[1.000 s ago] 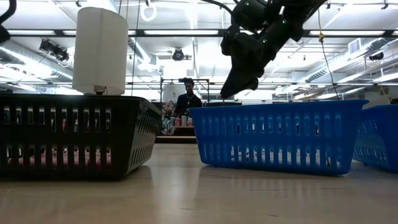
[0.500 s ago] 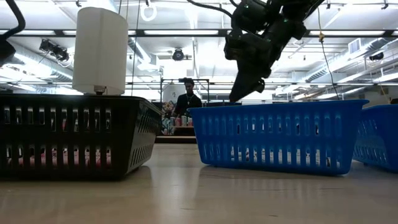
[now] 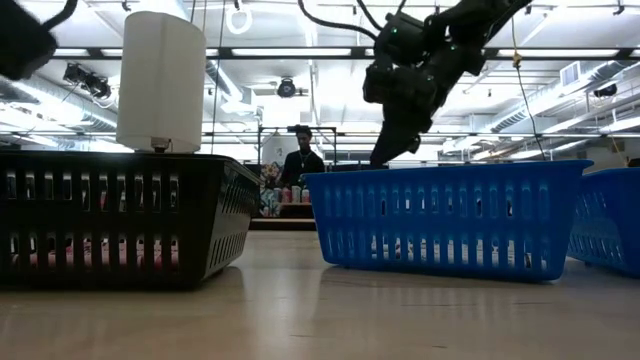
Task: Sort crayons
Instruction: Put the pink crayon into the black bin
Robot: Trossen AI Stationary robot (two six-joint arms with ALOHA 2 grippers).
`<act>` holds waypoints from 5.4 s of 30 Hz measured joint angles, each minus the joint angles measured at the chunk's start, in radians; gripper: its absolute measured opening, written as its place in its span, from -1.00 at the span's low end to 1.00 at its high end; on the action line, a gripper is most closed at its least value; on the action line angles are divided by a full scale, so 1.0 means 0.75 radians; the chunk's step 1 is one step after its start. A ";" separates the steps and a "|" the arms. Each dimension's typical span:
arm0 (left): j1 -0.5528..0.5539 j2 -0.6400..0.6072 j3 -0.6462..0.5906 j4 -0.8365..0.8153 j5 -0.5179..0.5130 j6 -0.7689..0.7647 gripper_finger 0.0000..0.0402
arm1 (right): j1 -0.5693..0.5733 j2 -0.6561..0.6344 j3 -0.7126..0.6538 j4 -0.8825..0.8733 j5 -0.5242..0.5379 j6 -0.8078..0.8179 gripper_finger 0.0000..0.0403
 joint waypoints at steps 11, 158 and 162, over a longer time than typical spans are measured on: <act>0.106 -0.298 0.001 -0.034 -0.571 0.103 -0.10 | -0.269 0.185 0.134 0.130 0.091 -0.162 -0.55; 0.076 -0.539 -0.259 0.853 -0.935 1.133 -0.29 | 0.734 0.717 1.609 -0.812 0.043 0.290 -0.97; 0.023 -0.602 -0.260 0.740 -0.935 1.047 -0.29 | 0.764 0.789 1.609 -0.783 0.078 0.353 -0.97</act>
